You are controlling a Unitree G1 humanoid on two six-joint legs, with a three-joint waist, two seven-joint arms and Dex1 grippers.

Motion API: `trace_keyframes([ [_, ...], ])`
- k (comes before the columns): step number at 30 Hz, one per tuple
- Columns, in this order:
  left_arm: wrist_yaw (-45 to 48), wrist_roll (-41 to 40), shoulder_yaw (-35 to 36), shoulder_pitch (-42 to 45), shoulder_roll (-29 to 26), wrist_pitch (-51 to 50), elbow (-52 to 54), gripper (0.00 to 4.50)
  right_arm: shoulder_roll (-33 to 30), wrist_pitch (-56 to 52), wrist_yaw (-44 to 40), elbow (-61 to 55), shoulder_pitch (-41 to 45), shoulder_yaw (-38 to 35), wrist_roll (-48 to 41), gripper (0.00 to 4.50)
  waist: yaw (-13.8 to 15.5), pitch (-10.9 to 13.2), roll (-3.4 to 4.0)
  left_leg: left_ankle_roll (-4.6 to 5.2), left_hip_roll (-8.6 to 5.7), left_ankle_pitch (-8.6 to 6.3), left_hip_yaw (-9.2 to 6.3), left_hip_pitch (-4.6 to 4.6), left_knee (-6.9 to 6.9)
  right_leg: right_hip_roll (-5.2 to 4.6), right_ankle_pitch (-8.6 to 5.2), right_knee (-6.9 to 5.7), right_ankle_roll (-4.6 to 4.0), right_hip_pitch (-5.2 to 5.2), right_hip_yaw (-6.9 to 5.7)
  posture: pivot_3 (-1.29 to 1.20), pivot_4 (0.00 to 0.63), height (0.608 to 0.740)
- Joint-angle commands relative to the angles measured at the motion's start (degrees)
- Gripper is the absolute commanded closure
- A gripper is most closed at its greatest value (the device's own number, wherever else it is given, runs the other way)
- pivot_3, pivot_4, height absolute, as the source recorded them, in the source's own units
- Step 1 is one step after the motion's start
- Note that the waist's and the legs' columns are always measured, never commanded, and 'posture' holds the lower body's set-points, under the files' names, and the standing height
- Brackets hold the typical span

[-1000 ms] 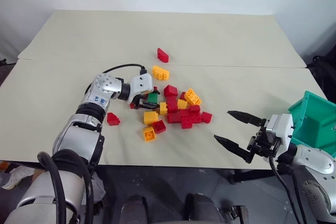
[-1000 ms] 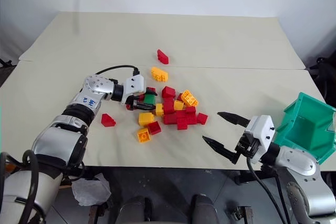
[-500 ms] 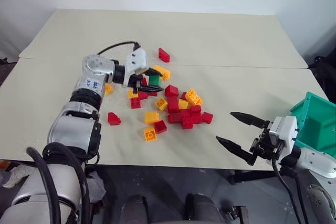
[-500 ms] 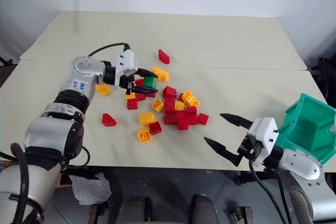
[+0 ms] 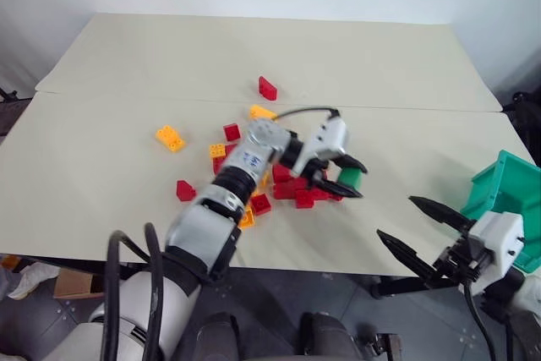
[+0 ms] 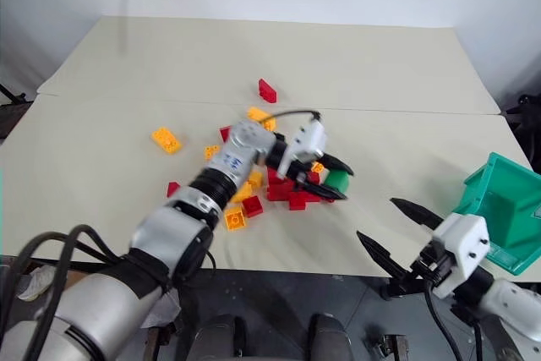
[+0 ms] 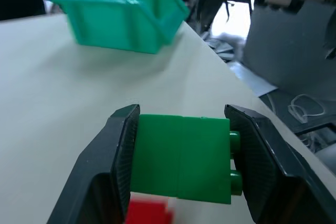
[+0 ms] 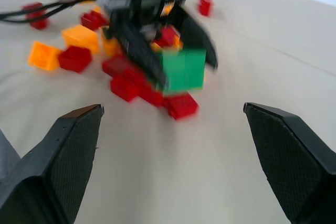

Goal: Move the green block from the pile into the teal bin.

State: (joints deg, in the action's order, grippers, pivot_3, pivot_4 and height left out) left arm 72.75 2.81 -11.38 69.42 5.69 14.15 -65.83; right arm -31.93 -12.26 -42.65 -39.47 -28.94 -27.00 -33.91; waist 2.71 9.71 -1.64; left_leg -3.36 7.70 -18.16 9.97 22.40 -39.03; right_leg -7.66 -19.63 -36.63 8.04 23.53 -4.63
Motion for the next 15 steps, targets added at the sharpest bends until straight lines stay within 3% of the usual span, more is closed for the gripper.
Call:
trace_keyframes([
  [1, -5.94, 2.67, -1.77, 0.07, 2.65, 3.14, -0.70, 2.21, 2.40, 2.36, 1.71, -4.50, -3.06, -1.85, 0.48, 0.00, -0.45, -0.01, 0.03, 0.00, 0.00, 0.00, -0.02, 0.01, 0.05, 0.00, 0.00, 0.01, -0.01, 0.01, 0.02, 0.00, 0.150, 0.740],
  [3, -6.91, 3.07, -2.12, -0.29, 3.51, 4.16, -1.24, 2.21, 3.44, 2.77, 2.50, -5.40, -4.14, -1.50, 0.95, 0.00, -0.77, -0.03, 0.06, 0.00, 0.00, 0.00, -0.08, 0.00, 0.00, 0.00, -0.01, -0.02, -0.02, -0.03, 0.04, 0.00, 0.150, 0.740],
  [4, -8.03, 3.61, -2.41, -0.28, 3.63, 4.36, -1.59, 1.50, 3.78, 2.87, 2.81, -5.72, -4.40, -1.31, 1.21, 0.00, -0.91, -0.03, 0.06, 0.01, 0.00, 0.00, -0.11, 0.00, -0.05, 0.00, -0.01, -0.03, -0.03, -0.06, 0.04, 0.00, 0.150, 0.740],
  [9, -8.09, -0.01, 1.39, 1.01, 3.35, 2.51, -2.39, 0.06, 4.48, 3.16, 3.44, -5.81, -4.63, -1.22, 1.59, 0.00, -1.05, -0.04, 0.07, 0.04, -0.01, -0.02, -0.15, 0.00, -0.10, -0.01, 0.02, -0.03, -0.07, -0.10, 0.05, 0.00, 0.150, 0.740],
  [15, -0.06, -5.57, 6.79, 2.04, -0.96, 2.15, -0.28, 0.02, 2.65, 3.22, 1.95, -3.65, -3.68, -2.77, 0.74, 0.00, -1.02, -0.04, 0.07, 0.04, -0.02, -0.02, -0.15, 0.01, -0.07, 0.00, 0.02, -0.05, -0.07, -0.09, 0.03, 0.00, 0.150, 0.740],
])
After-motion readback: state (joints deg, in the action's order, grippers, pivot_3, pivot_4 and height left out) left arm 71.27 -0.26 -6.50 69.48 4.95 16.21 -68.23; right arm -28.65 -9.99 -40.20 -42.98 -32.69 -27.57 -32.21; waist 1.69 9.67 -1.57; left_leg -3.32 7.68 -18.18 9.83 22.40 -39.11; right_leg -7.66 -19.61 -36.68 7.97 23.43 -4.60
